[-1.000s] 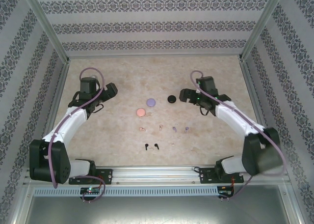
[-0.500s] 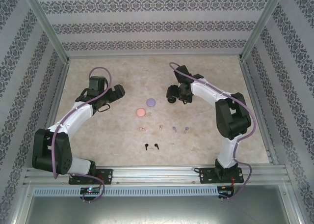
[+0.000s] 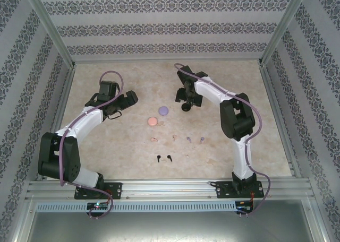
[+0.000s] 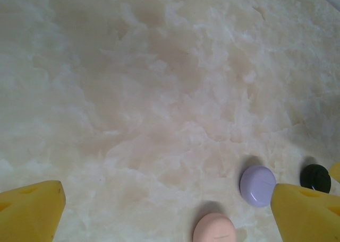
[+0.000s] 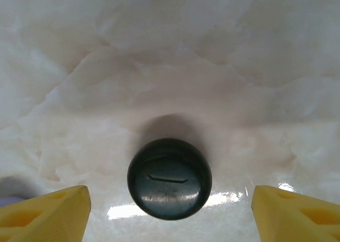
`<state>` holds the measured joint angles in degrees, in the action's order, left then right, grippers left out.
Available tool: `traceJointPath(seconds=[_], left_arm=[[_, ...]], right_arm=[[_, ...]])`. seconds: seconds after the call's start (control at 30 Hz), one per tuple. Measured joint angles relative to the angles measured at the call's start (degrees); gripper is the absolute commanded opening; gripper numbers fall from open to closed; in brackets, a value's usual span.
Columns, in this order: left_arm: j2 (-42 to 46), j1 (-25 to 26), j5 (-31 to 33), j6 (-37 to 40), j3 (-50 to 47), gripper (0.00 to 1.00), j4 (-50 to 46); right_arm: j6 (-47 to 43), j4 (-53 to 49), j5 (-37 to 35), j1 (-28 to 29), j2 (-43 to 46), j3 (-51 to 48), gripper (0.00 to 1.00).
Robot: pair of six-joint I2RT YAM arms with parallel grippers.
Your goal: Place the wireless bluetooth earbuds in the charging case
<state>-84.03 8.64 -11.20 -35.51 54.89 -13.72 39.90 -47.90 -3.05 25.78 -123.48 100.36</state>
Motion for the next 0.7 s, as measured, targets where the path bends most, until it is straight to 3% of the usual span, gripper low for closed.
traceJointPath(seconds=[0.3, 0.7], left_arm=[[0.42, 0.66, -0.61, -0.59, -0.02, 0.99, -0.02], [0.52, 0.79, -0.61, -0.61, 0.00, 0.99, -0.02]], right_arm=[[0.96, -4.26, -1.29, 0.63, -5.31, 6.67, 0.78], [2.27, -5.25, -1.66, 1.11, -6.01, 6.32, 0.72]])
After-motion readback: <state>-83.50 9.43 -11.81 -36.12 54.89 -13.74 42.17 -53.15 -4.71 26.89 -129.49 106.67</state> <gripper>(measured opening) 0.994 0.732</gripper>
